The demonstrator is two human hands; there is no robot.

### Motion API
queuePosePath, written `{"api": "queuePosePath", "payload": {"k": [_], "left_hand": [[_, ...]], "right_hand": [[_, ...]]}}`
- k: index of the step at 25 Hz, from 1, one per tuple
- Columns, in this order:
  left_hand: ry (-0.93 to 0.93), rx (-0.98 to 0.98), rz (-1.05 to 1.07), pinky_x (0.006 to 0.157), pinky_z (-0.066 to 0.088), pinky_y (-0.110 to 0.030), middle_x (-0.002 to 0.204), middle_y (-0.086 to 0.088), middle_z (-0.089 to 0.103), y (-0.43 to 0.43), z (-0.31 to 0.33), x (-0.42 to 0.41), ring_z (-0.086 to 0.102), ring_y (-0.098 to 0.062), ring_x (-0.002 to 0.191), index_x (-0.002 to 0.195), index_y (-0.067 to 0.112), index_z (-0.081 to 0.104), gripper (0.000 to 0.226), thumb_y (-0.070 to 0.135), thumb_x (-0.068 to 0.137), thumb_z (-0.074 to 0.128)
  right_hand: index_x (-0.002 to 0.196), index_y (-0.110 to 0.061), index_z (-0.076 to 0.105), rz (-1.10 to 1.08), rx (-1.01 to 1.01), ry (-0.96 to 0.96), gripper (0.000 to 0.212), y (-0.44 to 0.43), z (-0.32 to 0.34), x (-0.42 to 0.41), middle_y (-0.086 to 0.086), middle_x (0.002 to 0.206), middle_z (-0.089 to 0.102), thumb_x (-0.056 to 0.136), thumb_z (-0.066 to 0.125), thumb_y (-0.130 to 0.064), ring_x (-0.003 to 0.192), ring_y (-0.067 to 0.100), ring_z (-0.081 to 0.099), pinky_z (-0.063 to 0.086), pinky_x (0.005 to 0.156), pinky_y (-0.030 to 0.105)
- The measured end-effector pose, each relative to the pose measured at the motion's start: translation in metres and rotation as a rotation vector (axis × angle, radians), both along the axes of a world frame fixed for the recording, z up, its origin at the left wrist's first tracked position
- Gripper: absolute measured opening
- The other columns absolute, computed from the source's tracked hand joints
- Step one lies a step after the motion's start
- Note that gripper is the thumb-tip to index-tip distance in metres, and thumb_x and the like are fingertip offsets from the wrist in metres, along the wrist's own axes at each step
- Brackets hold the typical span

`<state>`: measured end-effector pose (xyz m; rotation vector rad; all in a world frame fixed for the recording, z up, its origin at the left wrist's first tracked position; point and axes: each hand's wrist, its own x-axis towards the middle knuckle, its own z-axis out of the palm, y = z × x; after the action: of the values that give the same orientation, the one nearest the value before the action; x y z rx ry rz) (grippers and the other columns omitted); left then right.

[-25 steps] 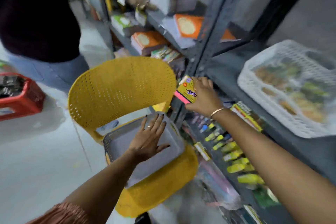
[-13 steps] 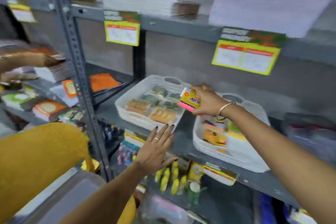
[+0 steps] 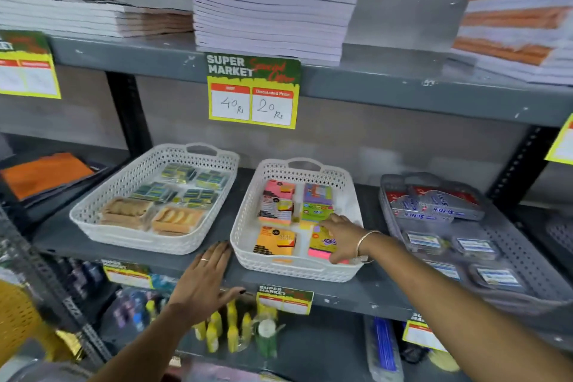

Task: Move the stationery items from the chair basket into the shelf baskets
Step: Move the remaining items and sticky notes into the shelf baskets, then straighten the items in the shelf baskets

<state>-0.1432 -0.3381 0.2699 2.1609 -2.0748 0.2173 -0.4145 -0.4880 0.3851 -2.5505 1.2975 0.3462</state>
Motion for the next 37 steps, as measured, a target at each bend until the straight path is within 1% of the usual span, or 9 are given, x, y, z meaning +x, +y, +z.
{"api": "queuePosePath", "payload": {"k": [5, 10, 19, 21, 24, 27, 30, 34, 37], "left_hand": [[0.005, 0.039, -0.032, 0.099, 0.025, -0.036, 0.126, -0.014, 0.058, -0.003, -0.007, 0.007, 0.057, -0.028, 0.113, 0.124, 0.001, 0.057, 0.091, 0.072, 0.087, 0.012], [0.073, 0.053, -0.023, 0.097, 0.028, -0.038, 0.122, -0.015, 0.06, -0.002, -0.003, 0.005, 0.059, -0.03, 0.108, 0.121, 0.002, 0.059, 0.086, 0.065, 0.092, 0.007], [0.084, 0.018, -0.058, 0.093, 0.044, -0.039, 0.12, -0.013, 0.062, 0.001, 0.005, 0.005, 0.058, -0.028, 0.108, 0.12, 0.004, 0.059, 0.085, 0.065, 0.092, 0.006], [0.195, -0.037, -0.092, 0.098, 0.033, -0.038, 0.126, -0.014, 0.057, 0.004, 0.005, 0.004, 0.053, -0.028, 0.114, 0.126, 0.003, 0.052, 0.082, 0.065, 0.092, 0.012], [0.522, -0.296, -0.15, 0.104, 0.022, -0.031, 0.138, -0.017, 0.04, 0.005, 0.018, -0.001, 0.034, -0.024, 0.127, 0.136, 0.002, 0.035, 0.072, 0.059, 0.093, 0.029], [0.577, -0.472, -0.279, 0.102, 0.029, -0.03, 0.129, -0.013, 0.044, -0.02, 0.062, -0.02, 0.039, -0.021, 0.121, 0.128, 0.003, 0.043, 0.052, 0.041, 0.092, 0.041], [0.497, -0.202, -0.366, 0.091, 0.043, -0.034, 0.117, -0.009, 0.059, -0.072, 0.107, -0.043, 0.054, -0.023, 0.108, 0.119, 0.008, 0.057, 0.039, 0.036, 0.091, 0.053], [0.099, 0.376, -0.357, 0.098, 0.039, -0.034, 0.135, -0.005, 0.048, -0.116, 0.102, -0.055, 0.046, -0.022, 0.119, 0.135, 0.013, 0.044, 0.066, 0.042, 0.081, 0.068], [-0.059, 0.47, -0.378, 0.098, 0.039, -0.037, 0.135, -0.009, 0.045, -0.12, 0.088, -0.055, 0.044, -0.025, 0.12, 0.135, 0.01, 0.042, 0.067, 0.039, 0.081, 0.069]], "right_hand": [[0.142, -0.011, 0.023, -0.004, 0.014, 0.043, 0.077, -0.002, -0.018, 0.011, 0.013, 0.144, 0.031, 0.078, 0.066, -0.017, 0.134, 0.028, 0.03, 0.034, 0.112, 0.035], [0.143, -0.013, 0.022, -0.026, 0.002, 0.056, 0.073, -0.005, -0.029, 0.017, 0.013, 0.146, 0.029, 0.08, 0.058, -0.006, 0.135, 0.029, 0.029, 0.032, 0.113, 0.034], [0.143, -0.013, 0.025, -0.094, 0.012, 0.101, 0.086, -0.007, -0.026, 0.021, 0.016, 0.141, 0.034, 0.073, 0.075, -0.024, 0.128, 0.032, 0.037, 0.034, 0.11, 0.035], [0.142, -0.014, 0.026, -0.099, 0.017, 0.094, 0.084, -0.007, -0.027, 0.021, 0.016, 0.14, 0.035, 0.074, 0.074, -0.022, 0.127, 0.032, 0.038, 0.035, 0.109, 0.035], [0.142, -0.016, 0.027, -0.103, 0.022, 0.076, 0.08, -0.008, -0.028, 0.02, 0.016, 0.14, 0.036, 0.075, 0.072, -0.018, 0.126, 0.033, 0.04, 0.037, 0.108, 0.035], [0.143, -0.015, 0.026, -0.105, 0.018, 0.073, 0.082, -0.008, -0.028, 0.018, 0.015, 0.14, 0.036, 0.075, 0.072, -0.021, 0.126, 0.033, 0.04, 0.036, 0.108, 0.035], [0.142, -0.012, 0.028, -0.1, 0.004, 0.098, 0.082, -0.01, -0.027, 0.018, 0.017, 0.139, 0.037, 0.074, 0.073, -0.025, 0.125, 0.033, 0.04, 0.037, 0.108, 0.034], [0.14, -0.012, 0.032, -0.09, -0.006, 0.084, 0.078, -0.011, -0.027, 0.017, 0.017, 0.136, 0.04, 0.074, 0.072, -0.026, 0.123, 0.034, 0.042, 0.039, 0.106, 0.037], [0.138, -0.013, 0.034, -0.07, 0.001, 0.07, 0.075, -0.01, -0.027, 0.017, 0.017, 0.135, 0.04, 0.075, 0.071, -0.024, 0.122, 0.035, 0.041, 0.039, 0.106, 0.036]]}}
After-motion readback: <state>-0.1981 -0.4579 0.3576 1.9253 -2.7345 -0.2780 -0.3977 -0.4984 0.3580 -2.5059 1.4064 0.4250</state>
